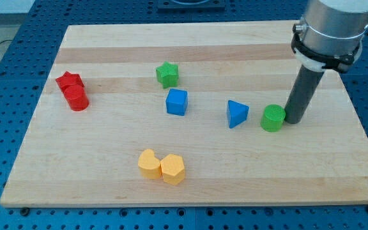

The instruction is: Push green circle into right side of green star

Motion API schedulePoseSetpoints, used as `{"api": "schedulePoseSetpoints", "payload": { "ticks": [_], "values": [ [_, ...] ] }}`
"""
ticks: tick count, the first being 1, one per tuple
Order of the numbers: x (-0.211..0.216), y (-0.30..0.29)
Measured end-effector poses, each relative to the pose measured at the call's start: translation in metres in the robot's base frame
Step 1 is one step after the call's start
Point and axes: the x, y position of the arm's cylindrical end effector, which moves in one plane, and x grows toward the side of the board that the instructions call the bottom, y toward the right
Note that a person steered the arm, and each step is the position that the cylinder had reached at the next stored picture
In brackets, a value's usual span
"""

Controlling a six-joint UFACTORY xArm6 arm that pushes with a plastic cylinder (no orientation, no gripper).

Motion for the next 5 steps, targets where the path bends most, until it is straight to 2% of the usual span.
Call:
{"api": "schedulePoseSetpoints", "payload": {
  "ticks": [1, 2, 4, 5],
  "values": [
    [0.043, 0.029],
    [0.045, 0.023],
    [-0.045, 0.001],
    [-0.054, 0.013]
  ]
}}
